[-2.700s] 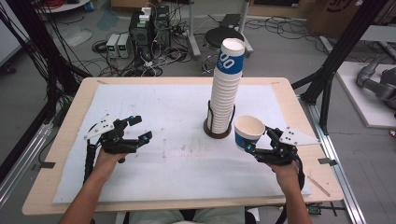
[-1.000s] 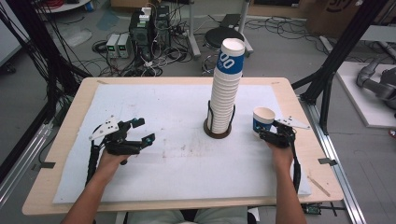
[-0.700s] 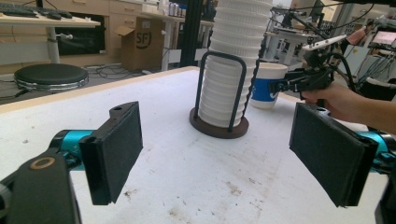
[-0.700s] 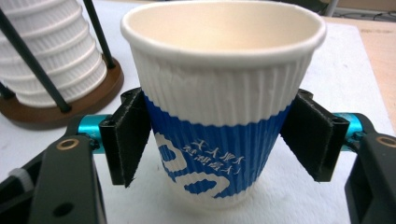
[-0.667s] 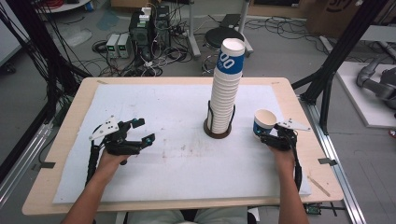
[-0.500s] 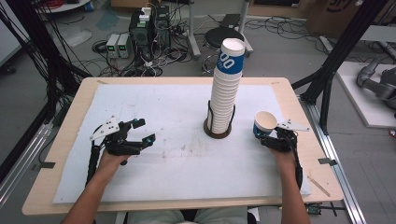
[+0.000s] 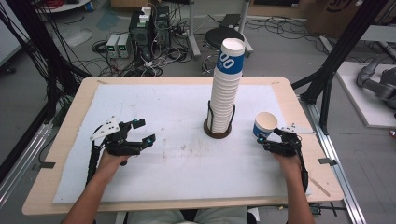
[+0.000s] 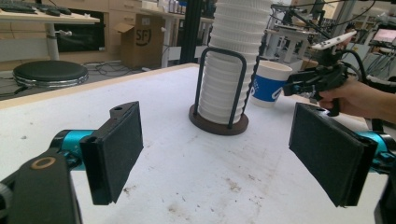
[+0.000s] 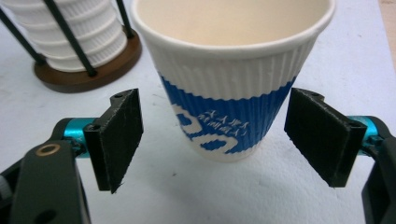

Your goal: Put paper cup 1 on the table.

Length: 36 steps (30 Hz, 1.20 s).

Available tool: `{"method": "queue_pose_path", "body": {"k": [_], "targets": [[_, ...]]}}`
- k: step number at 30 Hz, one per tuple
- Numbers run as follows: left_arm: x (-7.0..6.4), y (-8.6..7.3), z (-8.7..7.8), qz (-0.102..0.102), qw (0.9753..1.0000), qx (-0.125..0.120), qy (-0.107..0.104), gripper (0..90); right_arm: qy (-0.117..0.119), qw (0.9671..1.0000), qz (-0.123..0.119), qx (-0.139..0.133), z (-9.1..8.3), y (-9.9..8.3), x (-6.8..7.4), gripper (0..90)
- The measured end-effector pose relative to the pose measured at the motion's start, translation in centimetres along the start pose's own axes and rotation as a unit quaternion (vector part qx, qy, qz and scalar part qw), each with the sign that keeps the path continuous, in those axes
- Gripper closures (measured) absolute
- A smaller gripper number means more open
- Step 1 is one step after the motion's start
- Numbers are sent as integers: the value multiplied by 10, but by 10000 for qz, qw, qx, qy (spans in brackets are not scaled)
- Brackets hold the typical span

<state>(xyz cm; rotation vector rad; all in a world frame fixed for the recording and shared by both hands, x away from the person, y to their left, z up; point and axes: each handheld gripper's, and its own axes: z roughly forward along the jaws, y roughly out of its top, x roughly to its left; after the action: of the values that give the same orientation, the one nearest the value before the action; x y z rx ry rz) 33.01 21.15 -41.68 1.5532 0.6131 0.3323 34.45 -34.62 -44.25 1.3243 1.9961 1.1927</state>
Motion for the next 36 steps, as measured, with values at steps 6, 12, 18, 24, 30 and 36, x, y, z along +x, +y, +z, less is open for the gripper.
{"method": "queue_pose_path", "body": {"k": [6, 12, 18, 24, 30, 36], "targets": [[3, 2, -3, -79, 9999, -76, 84, 167, 159, 9992, 143, -323, -26, 0, 9, 201], [2, 5, -4, -85, 9999, -88, 44, 165, 417, 9959, 31, -803, -46, 8, 25, 201], [3, 8, -7, -56, 9999, -77, 47, 165, 676, 9912, -308, -1095, -51, 18, 42, 201], [3, 10, -10, -49, 9999, -78, 55, 166, 836, 9898, -432, -1068, -49, 23, 50, 201], [2, 10, -11, -65, 10000, -37, 48, 166, 921, 9878, -572, -1120, -50, 28, 55, 201], [2, 10, -11, -72, 10000, -33, 33, 168, 1003, 9878, -725, -949, -47, 30, 60, 200]]}}
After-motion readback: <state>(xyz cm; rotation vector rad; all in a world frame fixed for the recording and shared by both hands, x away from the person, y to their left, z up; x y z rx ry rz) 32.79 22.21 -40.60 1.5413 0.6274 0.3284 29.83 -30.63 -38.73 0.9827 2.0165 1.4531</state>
